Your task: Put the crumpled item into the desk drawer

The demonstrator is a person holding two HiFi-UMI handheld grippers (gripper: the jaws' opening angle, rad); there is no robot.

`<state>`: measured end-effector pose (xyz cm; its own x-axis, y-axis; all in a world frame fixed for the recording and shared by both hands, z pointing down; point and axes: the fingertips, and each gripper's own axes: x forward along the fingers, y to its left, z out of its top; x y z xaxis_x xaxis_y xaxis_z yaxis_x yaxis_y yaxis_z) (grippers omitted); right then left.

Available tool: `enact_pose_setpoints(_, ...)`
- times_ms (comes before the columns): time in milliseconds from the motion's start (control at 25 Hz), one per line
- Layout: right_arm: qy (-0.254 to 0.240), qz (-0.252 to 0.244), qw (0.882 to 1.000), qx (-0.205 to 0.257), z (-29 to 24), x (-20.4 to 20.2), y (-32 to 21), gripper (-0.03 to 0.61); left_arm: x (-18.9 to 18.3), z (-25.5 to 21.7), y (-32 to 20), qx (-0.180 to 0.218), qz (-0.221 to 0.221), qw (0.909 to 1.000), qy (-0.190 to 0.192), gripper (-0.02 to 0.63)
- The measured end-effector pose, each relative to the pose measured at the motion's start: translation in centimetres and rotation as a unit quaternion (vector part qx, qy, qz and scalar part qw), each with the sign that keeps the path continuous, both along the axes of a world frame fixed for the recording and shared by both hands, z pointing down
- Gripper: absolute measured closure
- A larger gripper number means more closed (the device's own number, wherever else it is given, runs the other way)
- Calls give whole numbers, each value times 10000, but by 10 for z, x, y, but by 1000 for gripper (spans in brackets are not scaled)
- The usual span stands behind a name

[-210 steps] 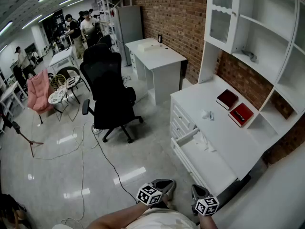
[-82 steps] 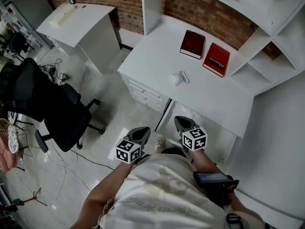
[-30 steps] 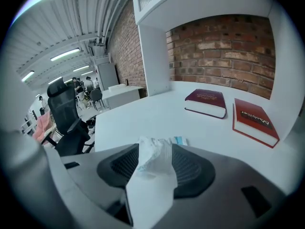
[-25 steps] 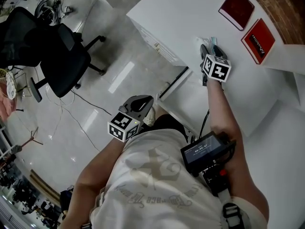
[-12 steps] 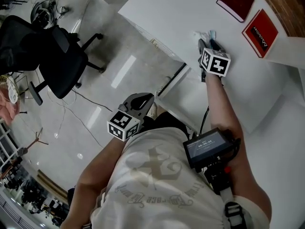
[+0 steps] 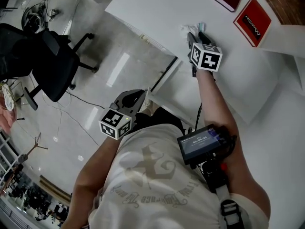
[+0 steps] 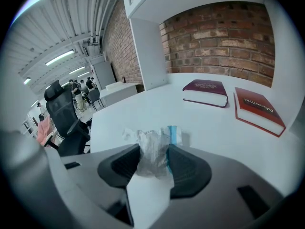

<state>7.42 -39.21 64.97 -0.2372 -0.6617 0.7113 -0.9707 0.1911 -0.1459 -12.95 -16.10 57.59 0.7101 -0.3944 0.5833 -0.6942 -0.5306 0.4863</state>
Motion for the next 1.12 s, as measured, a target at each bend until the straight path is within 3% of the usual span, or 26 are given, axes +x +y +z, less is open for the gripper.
enact_pose_setpoints(320,-34,0,9999,113,-9,-1,12,377,4,5,3,63,72,9998,145,580)
enact_pose_setpoints(1120,-84,-17,9986,514,-84,-16,92,385,-3,-39,39,582,411,9966,413,580)
